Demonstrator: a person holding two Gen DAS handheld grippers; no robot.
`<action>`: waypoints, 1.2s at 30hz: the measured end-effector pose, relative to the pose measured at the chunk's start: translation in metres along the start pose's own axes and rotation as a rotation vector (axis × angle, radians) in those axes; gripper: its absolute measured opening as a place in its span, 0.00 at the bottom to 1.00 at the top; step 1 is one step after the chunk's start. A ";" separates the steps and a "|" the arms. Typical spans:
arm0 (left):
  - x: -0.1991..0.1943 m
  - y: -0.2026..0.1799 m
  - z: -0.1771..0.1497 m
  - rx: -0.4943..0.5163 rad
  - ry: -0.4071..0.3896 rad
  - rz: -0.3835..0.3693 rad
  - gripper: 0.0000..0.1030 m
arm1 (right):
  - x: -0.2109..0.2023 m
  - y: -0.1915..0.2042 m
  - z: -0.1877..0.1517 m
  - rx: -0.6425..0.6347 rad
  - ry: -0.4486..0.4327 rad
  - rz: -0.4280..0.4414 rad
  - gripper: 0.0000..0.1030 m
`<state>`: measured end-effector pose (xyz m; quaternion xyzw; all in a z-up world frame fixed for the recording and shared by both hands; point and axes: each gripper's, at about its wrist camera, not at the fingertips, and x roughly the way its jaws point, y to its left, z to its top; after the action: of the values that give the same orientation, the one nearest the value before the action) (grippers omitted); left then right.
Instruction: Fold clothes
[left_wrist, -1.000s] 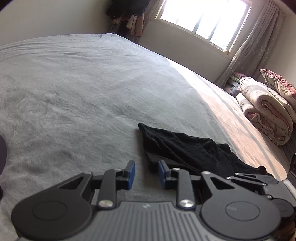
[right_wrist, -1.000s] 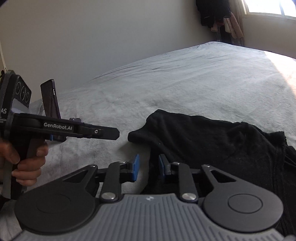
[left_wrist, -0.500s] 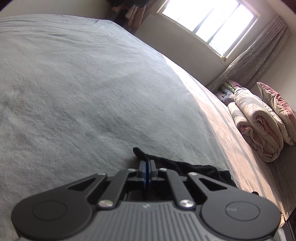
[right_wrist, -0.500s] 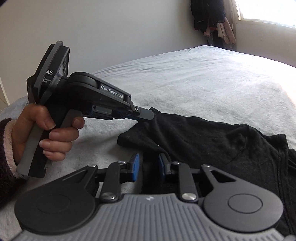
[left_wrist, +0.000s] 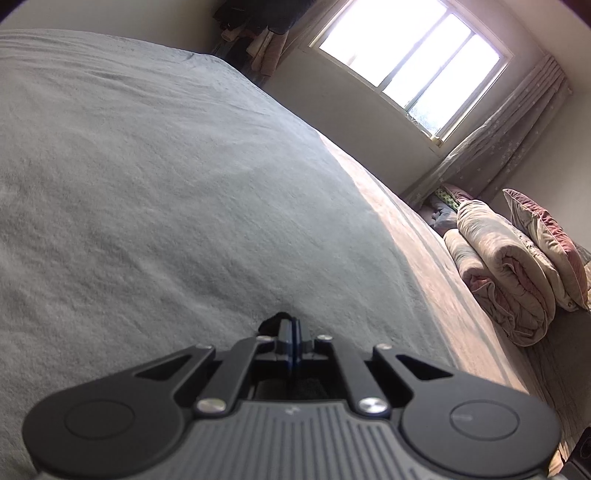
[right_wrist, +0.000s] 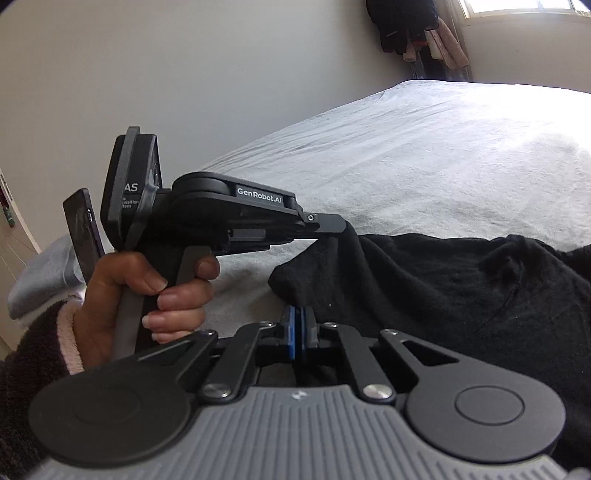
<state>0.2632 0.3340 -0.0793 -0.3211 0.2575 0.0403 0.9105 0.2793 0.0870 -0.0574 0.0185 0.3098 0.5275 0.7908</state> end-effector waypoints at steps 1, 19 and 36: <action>0.001 0.001 0.000 -0.005 0.005 0.000 0.01 | -0.002 0.001 0.000 -0.012 -0.005 -0.011 0.05; 0.005 0.014 0.003 -0.058 0.065 -0.053 0.02 | 0.048 0.060 0.012 -0.339 0.085 -0.189 0.38; -0.001 0.018 0.008 -0.035 0.054 0.017 0.02 | 0.041 0.002 0.017 0.044 0.039 0.079 0.05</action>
<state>0.2621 0.3533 -0.0835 -0.3357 0.2837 0.0439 0.8971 0.2971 0.1277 -0.0624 0.0378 0.3357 0.5514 0.7627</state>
